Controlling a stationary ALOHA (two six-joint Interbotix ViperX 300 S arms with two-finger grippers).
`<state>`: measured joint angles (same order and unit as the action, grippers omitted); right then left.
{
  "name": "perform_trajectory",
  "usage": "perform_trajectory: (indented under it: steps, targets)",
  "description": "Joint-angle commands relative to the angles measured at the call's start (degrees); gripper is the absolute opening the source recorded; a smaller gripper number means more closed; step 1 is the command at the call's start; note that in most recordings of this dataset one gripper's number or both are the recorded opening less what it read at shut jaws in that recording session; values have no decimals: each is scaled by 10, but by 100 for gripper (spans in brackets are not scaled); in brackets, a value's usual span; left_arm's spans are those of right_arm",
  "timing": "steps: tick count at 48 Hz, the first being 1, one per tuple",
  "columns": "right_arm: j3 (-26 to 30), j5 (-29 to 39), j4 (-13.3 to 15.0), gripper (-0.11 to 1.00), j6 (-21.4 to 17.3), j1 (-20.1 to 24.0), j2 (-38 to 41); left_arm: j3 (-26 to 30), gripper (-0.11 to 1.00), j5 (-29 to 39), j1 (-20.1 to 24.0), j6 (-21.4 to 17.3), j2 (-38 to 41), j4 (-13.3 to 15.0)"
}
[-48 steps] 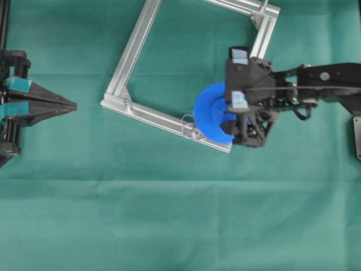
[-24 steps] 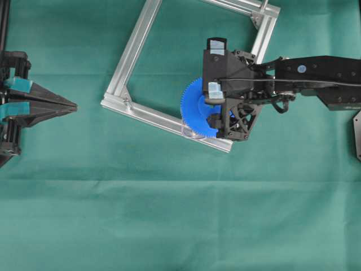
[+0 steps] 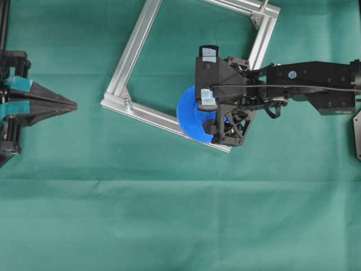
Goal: Find the location of the shaft and insert the gear.
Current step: 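Carry the gear left over the frame, aligning its hole with a shaft, then adjust the gear position to center its hole over the shaft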
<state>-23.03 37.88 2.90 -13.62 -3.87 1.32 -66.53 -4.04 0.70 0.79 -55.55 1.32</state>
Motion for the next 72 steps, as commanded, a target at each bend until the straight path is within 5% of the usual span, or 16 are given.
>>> perform_trajectory:
  steps: [1, 34, 72]
  targets:
    - [17, -5, -1, 69, 1, 1, -9, 16, 1, -2, 4, 1, 2, 1]
    - [39, -8, -12, 69, 0, 52, 15, 16, 1, 5, 10, 1, 2, 1]
    - [81, -43, 0, 69, 28, 49, 50, 15, 1, 6, 10, 1, 2, 1]
